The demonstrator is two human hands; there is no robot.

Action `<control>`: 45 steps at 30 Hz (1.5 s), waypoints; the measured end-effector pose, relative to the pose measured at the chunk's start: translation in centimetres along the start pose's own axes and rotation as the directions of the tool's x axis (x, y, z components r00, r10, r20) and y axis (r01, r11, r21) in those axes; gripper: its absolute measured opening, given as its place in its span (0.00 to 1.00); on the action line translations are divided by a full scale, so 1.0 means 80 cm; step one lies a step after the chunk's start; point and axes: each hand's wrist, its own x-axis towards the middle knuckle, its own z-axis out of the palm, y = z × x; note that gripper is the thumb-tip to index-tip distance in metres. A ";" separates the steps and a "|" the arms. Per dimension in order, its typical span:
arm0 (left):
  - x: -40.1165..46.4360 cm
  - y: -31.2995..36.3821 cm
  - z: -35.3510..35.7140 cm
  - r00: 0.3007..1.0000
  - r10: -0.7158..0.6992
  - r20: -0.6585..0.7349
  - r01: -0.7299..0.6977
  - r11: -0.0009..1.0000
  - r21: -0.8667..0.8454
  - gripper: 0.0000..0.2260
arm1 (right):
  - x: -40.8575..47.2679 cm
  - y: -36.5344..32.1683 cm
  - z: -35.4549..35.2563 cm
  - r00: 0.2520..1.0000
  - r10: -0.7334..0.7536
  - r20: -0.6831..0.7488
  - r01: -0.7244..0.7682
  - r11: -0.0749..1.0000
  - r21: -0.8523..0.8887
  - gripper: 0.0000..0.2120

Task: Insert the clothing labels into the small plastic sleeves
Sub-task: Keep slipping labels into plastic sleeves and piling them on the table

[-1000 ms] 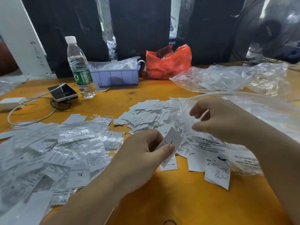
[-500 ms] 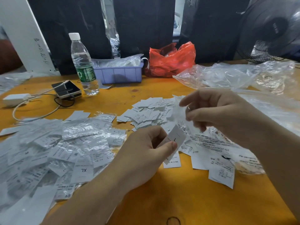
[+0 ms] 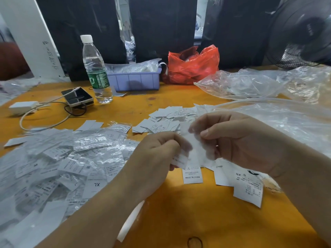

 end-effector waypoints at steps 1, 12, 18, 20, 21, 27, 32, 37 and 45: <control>0.001 0.003 -0.002 1.000 -0.029 0.009 0.029 0.999 -0.040 0.13 | 0.001 0.002 0.001 1.000 -0.006 -0.028 0.006 1.000 -0.021 0.09; -0.007 0.028 -0.023 0.997 -0.046 0.069 0.044 0.999 0.022 0.08 | 0.002 0.004 0.011 0.989 -0.099 -0.107 0.087 0.990 -0.111 0.04; -0.009 0.054 -0.056 0.999 -0.031 -0.018 0.033 0.994 0.107 0.10 | -0.001 -0.006 0.028 0.992 -0.069 0.104 0.079 0.993 -0.091 0.01; -0.015 0.053 -0.068 0.999 -0.013 0.032 0.008 0.987 0.158 0.10 | 0.002 -0.009 0.036 0.990 -0.026 0.142 0.037 0.997 -0.071 0.05; -0.017 0.050 -0.075 0.999 -0.014 0.051 0.005 0.987 0.161 0.11 | 0.004 -0.012 0.040 0.987 0.003 0.158 0.007 0.998 -0.063 0.07; -0.030 0.025 -0.090 0.999 -0.013 0.032 0.011 0.997 0.071 0.17 | 0.024 -0.019 0.075 0.984 0.098 0.149 -0.065 0.975 -0.211 0.11; -0.036 0.003 -0.091 0.998 -0.014 -0.060 0.011 0.999 -0.038 0.17 | 0.034 0.000 0.087 0.992 0.074 0.104 -0.051 0.976 -0.211 0.07; -0.044 -0.007 -0.086 0.993 -0.013 -0.118 0.007 0.998 -0.059 0.19 | 0.026 0.029 0.084 0.998 0.001 0.058 0.003 0.998 -0.063 0.04; -0.048 -0.012 -0.082 0.991 -0.022 -0.132 0.016 0.999 -0.042 0.17 | 0.030 0.038 0.089 0.990 -0.004 -0.142 0.029 0.984 0.176 0.05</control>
